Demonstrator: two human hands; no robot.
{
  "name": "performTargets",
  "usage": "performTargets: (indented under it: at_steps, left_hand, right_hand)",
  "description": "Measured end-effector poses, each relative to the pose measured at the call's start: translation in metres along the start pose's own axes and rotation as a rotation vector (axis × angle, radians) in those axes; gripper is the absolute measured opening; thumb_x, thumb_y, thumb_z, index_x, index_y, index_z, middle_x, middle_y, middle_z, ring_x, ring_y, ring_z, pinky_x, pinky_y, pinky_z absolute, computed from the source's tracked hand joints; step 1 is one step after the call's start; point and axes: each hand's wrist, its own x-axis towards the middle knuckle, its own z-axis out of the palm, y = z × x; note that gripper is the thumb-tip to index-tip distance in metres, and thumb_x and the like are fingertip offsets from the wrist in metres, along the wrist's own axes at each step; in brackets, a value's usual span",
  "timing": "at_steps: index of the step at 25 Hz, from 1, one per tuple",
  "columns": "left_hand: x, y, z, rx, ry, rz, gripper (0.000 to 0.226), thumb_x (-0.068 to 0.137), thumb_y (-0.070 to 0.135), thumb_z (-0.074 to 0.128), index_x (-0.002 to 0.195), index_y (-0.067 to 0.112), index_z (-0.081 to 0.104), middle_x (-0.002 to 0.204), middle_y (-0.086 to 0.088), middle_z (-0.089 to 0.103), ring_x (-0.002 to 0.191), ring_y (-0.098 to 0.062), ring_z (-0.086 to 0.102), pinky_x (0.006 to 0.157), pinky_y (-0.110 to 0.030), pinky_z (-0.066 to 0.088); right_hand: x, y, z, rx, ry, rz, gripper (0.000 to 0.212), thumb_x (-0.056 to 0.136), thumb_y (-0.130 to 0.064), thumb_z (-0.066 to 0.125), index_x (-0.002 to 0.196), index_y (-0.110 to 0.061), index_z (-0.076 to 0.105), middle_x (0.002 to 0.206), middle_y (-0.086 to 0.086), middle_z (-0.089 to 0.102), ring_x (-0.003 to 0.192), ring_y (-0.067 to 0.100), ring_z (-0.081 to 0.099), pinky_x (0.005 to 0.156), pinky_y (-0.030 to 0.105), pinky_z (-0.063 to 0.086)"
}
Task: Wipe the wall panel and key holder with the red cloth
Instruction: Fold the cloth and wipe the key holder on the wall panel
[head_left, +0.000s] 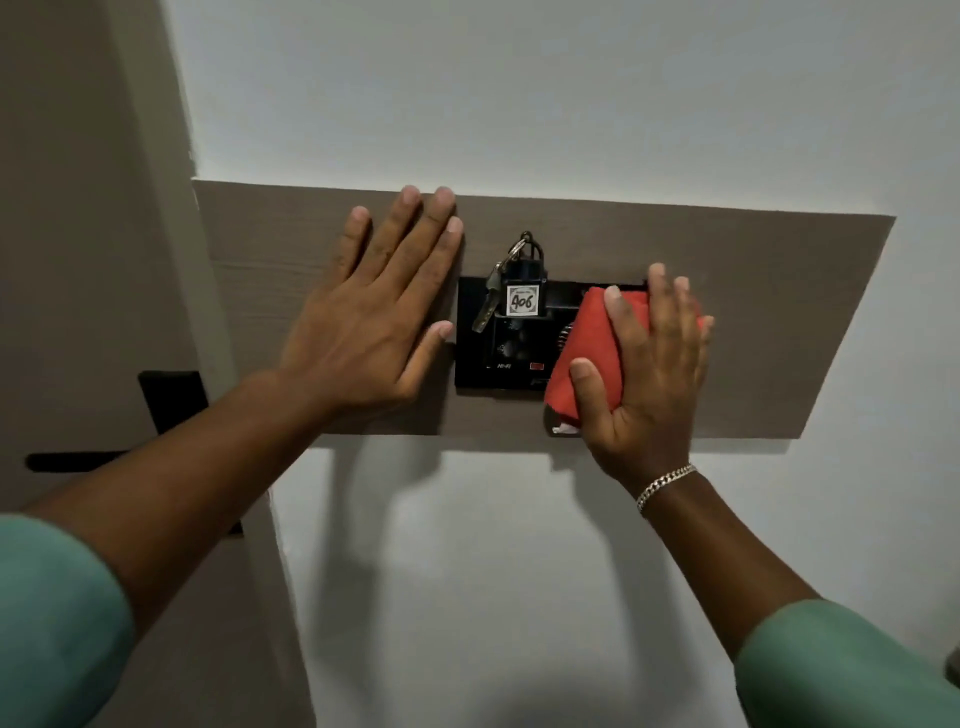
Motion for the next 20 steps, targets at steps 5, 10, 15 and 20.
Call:
performTargets:
  at_steps: [5,10,15,20]
  left_hand:
    - [0.003,0.005,0.024,0.180,0.133,-0.027,0.075,0.098,0.048,0.026,0.157,0.005,0.012,0.166,-0.016,0.010,0.154,-0.035,0.009,0.123,-0.055,0.009]
    - [0.003,-0.003,0.033,0.245,0.216,0.021,0.075,0.096,0.047,0.026,0.156,0.003,0.017,0.166,-0.016,0.010,0.153,-0.036,0.012,0.123,-0.052,0.008]
    - [-0.001,-0.004,0.035,0.210,0.253,-0.012,0.076,0.095,0.047,0.029,0.156,0.004,0.016,0.168,-0.011,0.002,0.154,-0.032,0.011,0.123,-0.052,0.007]
    - [-0.001,-0.005,0.036,0.219,0.258,-0.003,0.077,0.095,0.049,0.031,0.156,0.003,0.017,0.167,-0.012,0.004,0.154,-0.031,0.010,0.123,-0.052,0.007]
  right_hand:
    - [0.015,0.008,0.004,-0.037,0.019,-0.236,0.049,0.103,-0.047,0.036,0.147,-0.027,0.044,0.159,0.013,0.038,0.152,0.033,0.025,0.122,0.064,0.016]
    - [0.021,0.015,-0.001,-0.023,0.015,-0.196,0.052,0.103,-0.049,0.032,0.149,-0.028,0.040,0.161,0.014,0.033,0.153,0.034,0.023,0.124,0.062,0.011]
    - [0.028,0.035,-0.012,-0.137,-0.056,-0.526,0.053,0.103,-0.048,0.031,0.151,-0.027,0.035,0.159,0.013,0.032,0.150,0.035,0.028,0.122,0.063,0.014]
    - [0.019,-0.005,0.009,-0.082,0.045,-0.130,0.056,0.100,-0.053,0.035,0.151,-0.029,0.035,0.161,0.012,0.033,0.153,0.034,0.022,0.124,0.061,0.010]
